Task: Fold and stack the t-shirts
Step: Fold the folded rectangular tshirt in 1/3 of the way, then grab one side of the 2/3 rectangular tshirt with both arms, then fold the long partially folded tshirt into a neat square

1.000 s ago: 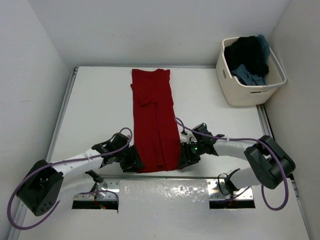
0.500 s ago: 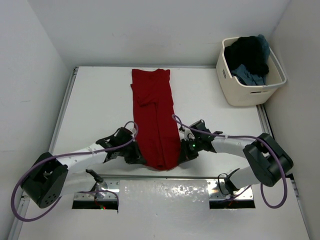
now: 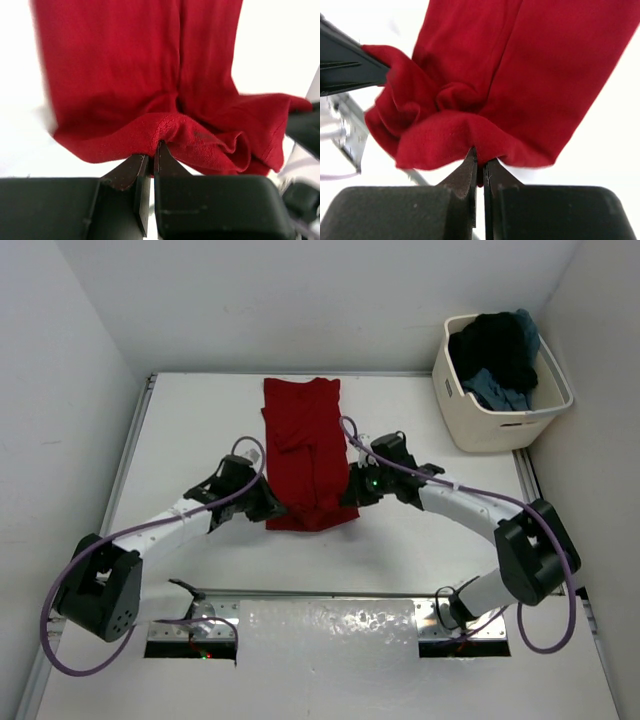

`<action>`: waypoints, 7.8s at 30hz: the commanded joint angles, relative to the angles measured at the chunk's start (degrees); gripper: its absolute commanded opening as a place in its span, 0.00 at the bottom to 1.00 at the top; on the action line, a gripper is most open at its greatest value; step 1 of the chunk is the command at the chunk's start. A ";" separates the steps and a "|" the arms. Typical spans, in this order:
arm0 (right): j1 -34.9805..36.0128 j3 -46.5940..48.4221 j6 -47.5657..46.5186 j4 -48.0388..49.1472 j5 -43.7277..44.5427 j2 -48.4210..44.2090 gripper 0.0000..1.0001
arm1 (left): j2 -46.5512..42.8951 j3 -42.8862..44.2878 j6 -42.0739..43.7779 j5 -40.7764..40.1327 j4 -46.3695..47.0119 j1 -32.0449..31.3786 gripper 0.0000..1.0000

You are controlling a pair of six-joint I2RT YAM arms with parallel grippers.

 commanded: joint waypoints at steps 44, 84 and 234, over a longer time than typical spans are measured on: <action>-10.94 38.50 0.93 11.07 3.22 32.83 0.69 | 33.10 36.91 15.53 -1.70 17.79 12.88 0.61; -5.22 0.70 10.15 21.89 1.01 20.87 0.65 | 21.57 -0.09 9.03 -2.58 22.62 12.88 0.43; -12.87 9.39 -2.68 9.59 11.65 12.16 0.96 | 33.69 38.32 13.95 -25.25 -9.02 2.07 0.76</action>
